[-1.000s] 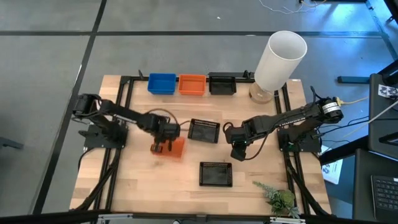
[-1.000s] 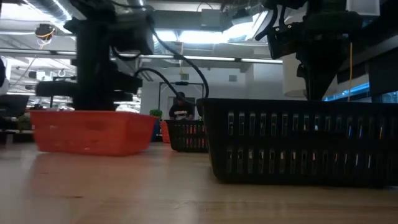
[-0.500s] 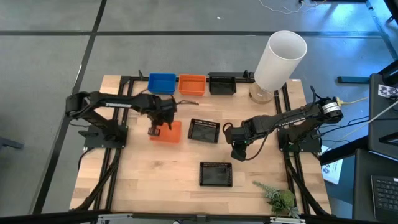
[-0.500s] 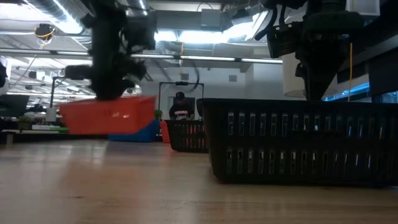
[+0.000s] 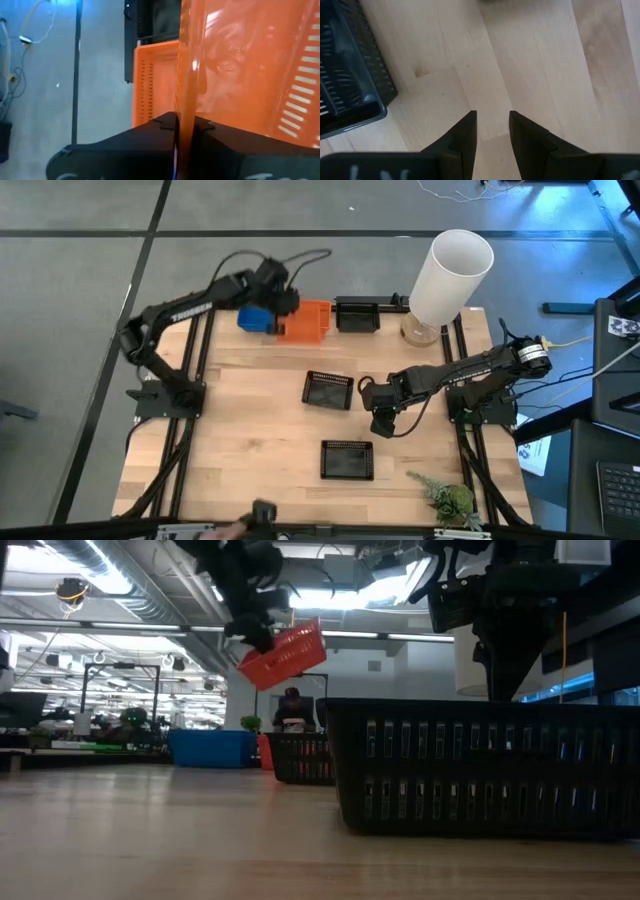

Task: Stack baskets by color
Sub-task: Stack the bottom orange bin on the stacked orange bins

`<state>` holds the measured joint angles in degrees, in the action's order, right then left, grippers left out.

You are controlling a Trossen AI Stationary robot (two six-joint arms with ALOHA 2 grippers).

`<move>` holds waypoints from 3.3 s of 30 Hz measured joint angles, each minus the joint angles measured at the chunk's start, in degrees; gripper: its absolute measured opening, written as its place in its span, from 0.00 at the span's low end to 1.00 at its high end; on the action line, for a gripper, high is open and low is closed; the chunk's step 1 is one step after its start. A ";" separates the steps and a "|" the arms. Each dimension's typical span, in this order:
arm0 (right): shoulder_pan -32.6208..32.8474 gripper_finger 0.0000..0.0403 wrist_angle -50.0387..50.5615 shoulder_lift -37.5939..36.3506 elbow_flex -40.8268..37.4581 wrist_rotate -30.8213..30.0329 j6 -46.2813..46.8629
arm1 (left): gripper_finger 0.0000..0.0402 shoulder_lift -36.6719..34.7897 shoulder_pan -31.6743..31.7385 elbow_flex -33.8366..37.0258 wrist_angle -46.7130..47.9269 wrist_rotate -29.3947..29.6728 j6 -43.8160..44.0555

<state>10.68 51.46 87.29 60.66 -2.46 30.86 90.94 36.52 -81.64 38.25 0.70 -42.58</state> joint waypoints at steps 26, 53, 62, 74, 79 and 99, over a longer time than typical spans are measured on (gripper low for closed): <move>0.00 0.28 -0.72 0.00 0.00 -0.01 -0.03 | 0.00 37.65 9.43 -43.95 25.53 -6.18 -4.58; 0.00 0.28 -1.09 -0.01 0.00 -0.01 0.14 | 0.00 39.93 5.94 -43.79 27.13 9.11 -7.04; 0.02 0.28 -1.09 -0.02 0.00 0.00 0.14 | 0.00 39.92 4.91 -43.79 27.09 12.33 -7.07; 0.02 0.28 -1.09 -0.02 0.00 0.02 0.16 | 0.16 39.84 4.34 -43.79 27.01 14.70 -6.00; 0.02 0.28 -1.09 -0.02 0.00 0.02 0.17 | 0.23 39.84 4.31 -43.79 26.96 14.24 -7.39; 0.09 0.28 -1.40 -0.04 -0.02 0.04 -1.19 | 0.22 38.31 4.15 -50.43 28.85 8.60 -5.98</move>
<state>10.76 50.06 87.24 60.64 -2.42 29.67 129.25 40.67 -132.07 67.10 9.30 -48.56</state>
